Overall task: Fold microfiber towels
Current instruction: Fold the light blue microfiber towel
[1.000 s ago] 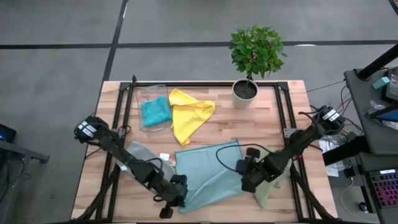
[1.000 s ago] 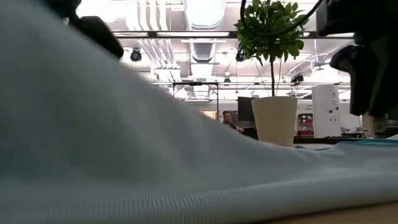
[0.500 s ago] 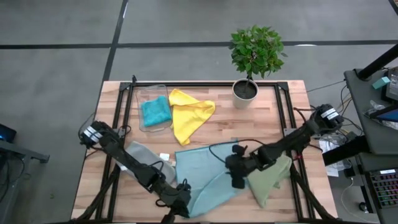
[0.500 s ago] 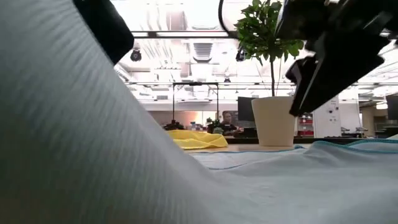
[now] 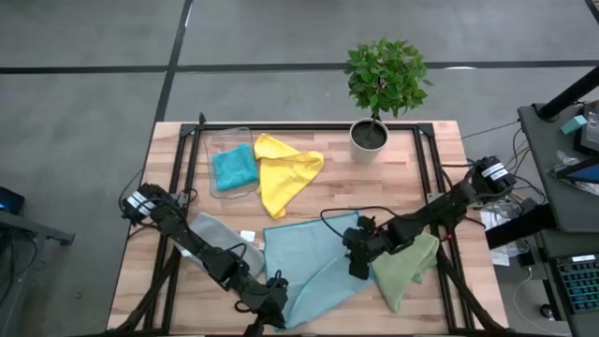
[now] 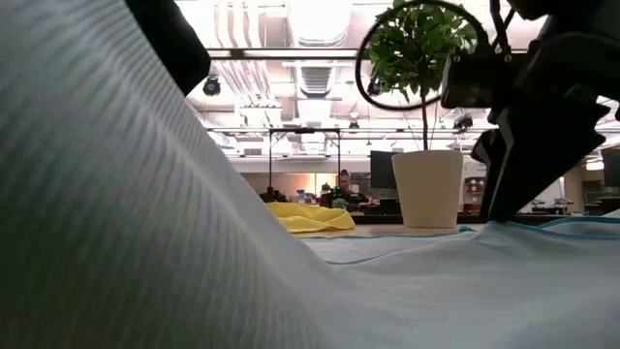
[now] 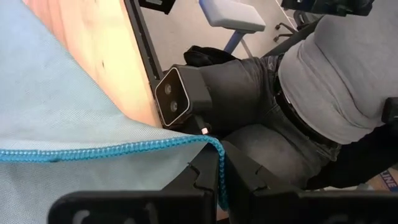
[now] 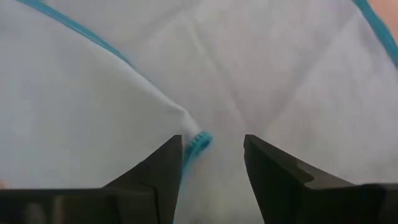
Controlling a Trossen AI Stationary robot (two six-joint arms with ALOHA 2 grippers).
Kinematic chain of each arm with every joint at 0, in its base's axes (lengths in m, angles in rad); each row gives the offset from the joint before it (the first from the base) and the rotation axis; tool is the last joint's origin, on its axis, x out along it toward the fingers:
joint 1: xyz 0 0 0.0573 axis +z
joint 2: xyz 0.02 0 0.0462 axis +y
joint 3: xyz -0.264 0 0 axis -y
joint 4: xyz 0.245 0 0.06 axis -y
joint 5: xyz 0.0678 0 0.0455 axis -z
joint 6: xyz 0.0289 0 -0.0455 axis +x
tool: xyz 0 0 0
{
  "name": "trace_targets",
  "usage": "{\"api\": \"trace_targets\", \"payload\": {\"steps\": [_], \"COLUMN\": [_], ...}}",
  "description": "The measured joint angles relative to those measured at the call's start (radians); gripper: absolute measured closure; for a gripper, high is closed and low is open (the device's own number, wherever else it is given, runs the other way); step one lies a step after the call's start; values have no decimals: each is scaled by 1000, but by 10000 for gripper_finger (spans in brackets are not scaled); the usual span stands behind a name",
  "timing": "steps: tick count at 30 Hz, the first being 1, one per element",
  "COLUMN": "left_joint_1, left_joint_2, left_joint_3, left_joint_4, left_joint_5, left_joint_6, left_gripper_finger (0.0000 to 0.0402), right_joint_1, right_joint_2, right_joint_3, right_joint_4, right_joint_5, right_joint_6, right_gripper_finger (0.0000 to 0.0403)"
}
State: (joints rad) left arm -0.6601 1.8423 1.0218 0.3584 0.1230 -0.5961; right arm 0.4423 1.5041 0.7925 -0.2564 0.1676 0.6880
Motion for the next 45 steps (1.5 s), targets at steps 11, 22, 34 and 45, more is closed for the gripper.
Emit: {"api": "trace_targets", "payload": {"steps": [11, 22, 34, 45], "left_joint_1": [0, 0, 7, 80], "left_joint_2": [0, 0, -24, -128], "left_joint_3": [-3, -8, -15, -15], "left_joint_4": [-1, 0, -73, -556], "left_joint_5": [-3, -4, -5, -35], "left_joint_6": [8, 8, 1, -154], "left_gripper_finger": [402, 402, 402, 402], "right_joint_1": [10, 33, 256, 283], "right_joint_2": [83, 35, -45, -83], "right_joint_3": [0, 0, 0, 0], "right_joint_4": [141, 147, 83, -122], "right_joint_5": [-90, -90, -92, 251], "right_joint_6": [-23, -82, -211, -139], "right_gripper_finger": [276, 385, 394, 394]}}
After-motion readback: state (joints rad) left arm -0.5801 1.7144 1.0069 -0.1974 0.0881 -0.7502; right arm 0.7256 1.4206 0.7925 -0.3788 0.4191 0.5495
